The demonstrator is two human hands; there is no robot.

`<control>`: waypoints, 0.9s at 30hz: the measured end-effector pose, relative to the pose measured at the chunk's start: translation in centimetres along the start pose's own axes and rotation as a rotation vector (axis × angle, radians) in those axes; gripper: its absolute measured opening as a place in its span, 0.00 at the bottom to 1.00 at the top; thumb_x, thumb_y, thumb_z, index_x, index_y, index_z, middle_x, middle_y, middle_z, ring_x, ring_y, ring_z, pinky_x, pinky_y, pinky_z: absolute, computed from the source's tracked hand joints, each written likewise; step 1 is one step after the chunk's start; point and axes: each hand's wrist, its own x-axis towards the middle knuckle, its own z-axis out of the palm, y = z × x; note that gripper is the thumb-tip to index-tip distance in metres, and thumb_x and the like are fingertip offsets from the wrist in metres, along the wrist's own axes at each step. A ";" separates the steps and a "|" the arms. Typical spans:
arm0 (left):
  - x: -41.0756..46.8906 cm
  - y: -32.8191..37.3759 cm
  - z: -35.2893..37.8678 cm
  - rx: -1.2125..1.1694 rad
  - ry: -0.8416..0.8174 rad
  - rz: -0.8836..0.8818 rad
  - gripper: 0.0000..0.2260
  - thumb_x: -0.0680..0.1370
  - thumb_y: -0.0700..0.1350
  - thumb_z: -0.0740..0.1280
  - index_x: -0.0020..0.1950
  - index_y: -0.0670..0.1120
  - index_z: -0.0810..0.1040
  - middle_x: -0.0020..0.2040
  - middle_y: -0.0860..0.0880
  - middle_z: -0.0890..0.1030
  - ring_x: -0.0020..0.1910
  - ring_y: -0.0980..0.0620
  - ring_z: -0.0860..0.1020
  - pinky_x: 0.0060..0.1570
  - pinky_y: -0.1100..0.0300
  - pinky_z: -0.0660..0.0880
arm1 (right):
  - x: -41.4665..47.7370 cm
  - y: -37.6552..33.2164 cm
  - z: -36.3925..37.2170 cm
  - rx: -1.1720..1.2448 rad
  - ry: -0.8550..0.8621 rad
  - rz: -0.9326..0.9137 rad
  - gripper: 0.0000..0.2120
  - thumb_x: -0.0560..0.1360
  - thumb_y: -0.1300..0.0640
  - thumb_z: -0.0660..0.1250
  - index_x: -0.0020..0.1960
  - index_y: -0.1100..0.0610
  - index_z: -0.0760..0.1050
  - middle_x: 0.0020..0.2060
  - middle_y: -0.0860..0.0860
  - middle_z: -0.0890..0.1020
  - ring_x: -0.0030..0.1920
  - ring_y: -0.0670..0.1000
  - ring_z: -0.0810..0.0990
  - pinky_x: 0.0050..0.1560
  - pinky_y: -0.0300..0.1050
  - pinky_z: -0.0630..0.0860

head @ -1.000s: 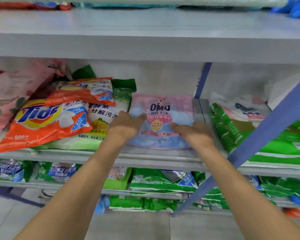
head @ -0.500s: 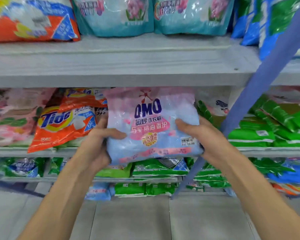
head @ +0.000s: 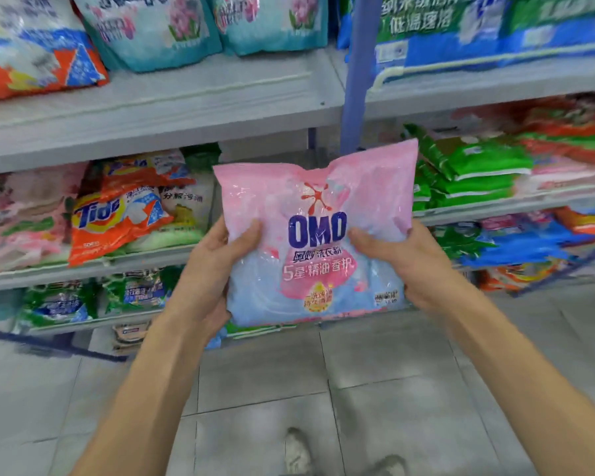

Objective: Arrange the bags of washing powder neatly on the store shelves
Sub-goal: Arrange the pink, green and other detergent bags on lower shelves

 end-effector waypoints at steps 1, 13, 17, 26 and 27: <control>-0.3 0.3 1.8 0.014 0.008 -0.002 0.17 0.78 0.46 0.69 0.66 0.44 0.78 0.59 0.42 0.85 0.54 0.44 0.85 0.53 0.47 0.82 | -1.1 -0.7 -1.3 0.020 0.010 -0.018 0.31 0.63 0.54 0.84 0.62 0.58 0.80 0.56 0.54 0.87 0.55 0.54 0.87 0.59 0.53 0.80; -5.7 2.7 26.6 0.061 -0.196 0.214 0.08 0.76 0.42 0.72 0.55 0.47 0.84 0.52 0.44 0.87 0.45 0.46 0.86 0.43 0.51 0.84 | -14.6 -12.8 -18.9 0.050 0.396 -0.267 0.29 0.69 0.33 0.74 0.55 0.56 0.85 0.52 0.54 0.88 0.56 0.57 0.86 0.64 0.63 0.78; -6.3 2.1 34.4 0.029 -0.264 0.168 0.07 0.78 0.39 0.71 0.55 0.46 0.83 0.49 0.45 0.87 0.42 0.47 0.86 0.38 0.53 0.83 | -17.7 -15.8 -24.7 0.082 0.484 -0.320 0.23 0.71 0.38 0.70 0.54 0.56 0.84 0.50 0.53 0.88 0.53 0.56 0.87 0.62 0.62 0.80; -6.1 -0.9 48.7 0.099 -0.486 0.087 0.10 0.81 0.42 0.69 0.62 0.46 0.81 0.53 0.45 0.87 0.46 0.48 0.87 0.41 0.54 0.84 | -21.7 -19.4 -36.8 0.198 0.646 -0.411 0.15 0.80 0.49 0.69 0.58 0.59 0.83 0.52 0.56 0.88 0.55 0.59 0.86 0.64 0.62 0.79; -5.7 -1.2 50.4 0.109 -0.500 0.073 0.10 0.81 0.43 0.69 0.62 0.45 0.81 0.53 0.45 0.87 0.46 0.47 0.87 0.40 0.54 0.84 | -21.9 -20.0 -38.2 0.214 0.658 -0.419 0.15 0.80 0.49 0.69 0.58 0.59 0.83 0.53 0.56 0.88 0.55 0.59 0.86 0.63 0.62 0.79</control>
